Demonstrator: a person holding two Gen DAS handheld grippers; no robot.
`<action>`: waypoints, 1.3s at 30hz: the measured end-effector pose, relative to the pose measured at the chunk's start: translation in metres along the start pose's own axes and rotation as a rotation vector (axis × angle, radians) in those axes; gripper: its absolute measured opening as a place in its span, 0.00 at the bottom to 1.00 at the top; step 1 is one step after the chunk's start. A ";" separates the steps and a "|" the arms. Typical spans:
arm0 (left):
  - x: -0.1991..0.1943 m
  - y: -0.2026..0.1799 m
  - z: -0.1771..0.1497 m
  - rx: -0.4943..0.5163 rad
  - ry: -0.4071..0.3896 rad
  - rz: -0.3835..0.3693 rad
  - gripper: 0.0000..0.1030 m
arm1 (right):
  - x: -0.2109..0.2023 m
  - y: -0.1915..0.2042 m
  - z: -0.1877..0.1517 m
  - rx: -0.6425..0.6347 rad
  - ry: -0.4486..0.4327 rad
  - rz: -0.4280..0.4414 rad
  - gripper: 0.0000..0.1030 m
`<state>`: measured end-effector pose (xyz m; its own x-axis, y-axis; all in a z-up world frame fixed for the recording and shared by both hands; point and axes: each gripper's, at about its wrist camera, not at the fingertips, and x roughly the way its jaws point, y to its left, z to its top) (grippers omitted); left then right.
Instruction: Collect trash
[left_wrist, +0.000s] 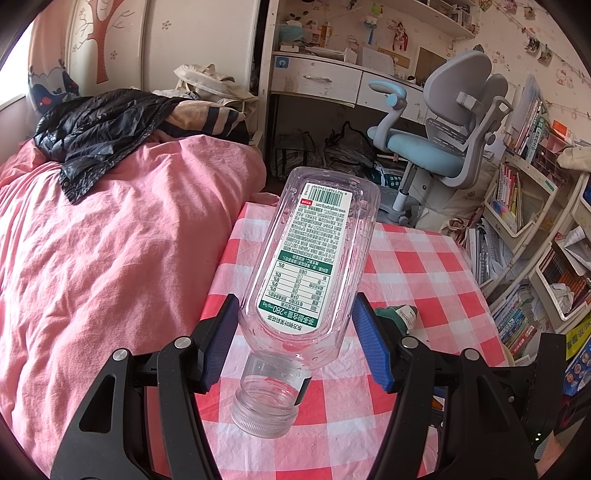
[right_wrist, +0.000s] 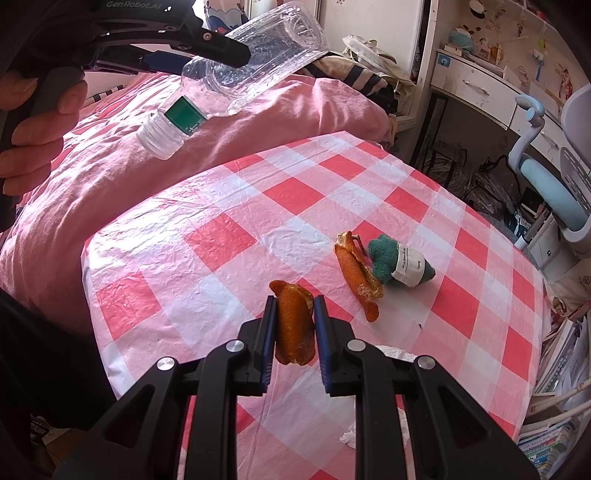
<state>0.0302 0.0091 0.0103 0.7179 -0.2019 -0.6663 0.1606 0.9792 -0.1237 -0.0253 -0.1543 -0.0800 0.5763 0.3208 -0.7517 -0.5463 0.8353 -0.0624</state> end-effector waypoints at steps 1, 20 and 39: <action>0.000 0.000 0.000 0.000 0.000 0.000 0.58 | 0.000 0.000 0.000 0.000 0.000 0.000 0.20; 0.000 0.001 0.000 -0.001 0.000 0.000 0.58 | 0.000 0.000 0.000 0.001 0.000 -0.001 0.20; -0.002 0.006 0.002 -0.010 -0.004 0.003 0.58 | -0.001 0.000 0.001 0.004 -0.003 -0.004 0.20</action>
<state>0.0310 0.0150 0.0123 0.7212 -0.1989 -0.6635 0.1513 0.9800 -0.1293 -0.0258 -0.1542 -0.0787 0.5807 0.3185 -0.7493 -0.5415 0.8383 -0.0634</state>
